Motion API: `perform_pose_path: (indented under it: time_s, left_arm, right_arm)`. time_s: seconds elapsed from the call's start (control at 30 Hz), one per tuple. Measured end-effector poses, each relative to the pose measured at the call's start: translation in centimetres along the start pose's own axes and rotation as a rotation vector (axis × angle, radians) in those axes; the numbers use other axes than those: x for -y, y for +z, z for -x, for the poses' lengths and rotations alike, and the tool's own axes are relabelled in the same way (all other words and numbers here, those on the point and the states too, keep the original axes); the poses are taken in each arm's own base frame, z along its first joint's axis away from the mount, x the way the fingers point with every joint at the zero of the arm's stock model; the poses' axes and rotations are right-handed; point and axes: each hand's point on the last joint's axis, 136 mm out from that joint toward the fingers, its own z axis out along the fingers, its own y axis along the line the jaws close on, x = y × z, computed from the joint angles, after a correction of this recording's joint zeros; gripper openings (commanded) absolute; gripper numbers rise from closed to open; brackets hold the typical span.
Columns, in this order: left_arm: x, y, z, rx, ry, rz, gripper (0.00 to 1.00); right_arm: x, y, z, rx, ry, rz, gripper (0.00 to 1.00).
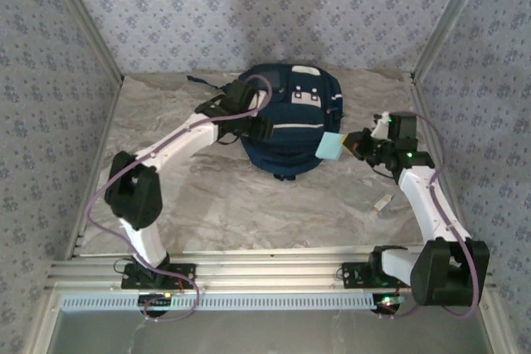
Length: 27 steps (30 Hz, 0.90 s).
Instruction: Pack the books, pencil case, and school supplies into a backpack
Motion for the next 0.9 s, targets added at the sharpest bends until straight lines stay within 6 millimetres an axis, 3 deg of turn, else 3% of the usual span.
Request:
perform_pose_path:
  time_s: [0.1, 0.27, 0.5, 0.6, 0.9]
  left_arm:
    - [1.0, 2.2, 1.4, -0.017, 0.086, 0.004, 0.61]
    - [1.6, 6.2, 3.0, -0.051, 0.222, 0.061, 0.65]
    - [4.4, 10.5, 0.6, -0.153, 0.449, 0.111, 0.69]
    - [5.2, 11.2, -0.3, -0.188, 0.498, 0.093, 0.69]
    - [6.5, 10.5, -2.9, -0.291, 0.536, -0.046, 0.7]
  right_arm:
    - [1.7, -0.7, 1.4, 0.048, 0.047, -0.012, 0.0]
    - [2.4, -1.9, 3.7, 0.124, 0.06, 0.008, 0.0]
    - [3.2, -2.8, 4.8, 0.158, 0.081, 0.024, 0.0]
    - [4.0, -2.7, 4.3, 0.15, 0.1, 0.021, 0.0]
    - [4.6, -2.4, 4.0, 0.141, 0.11, 0.025, 0.0]
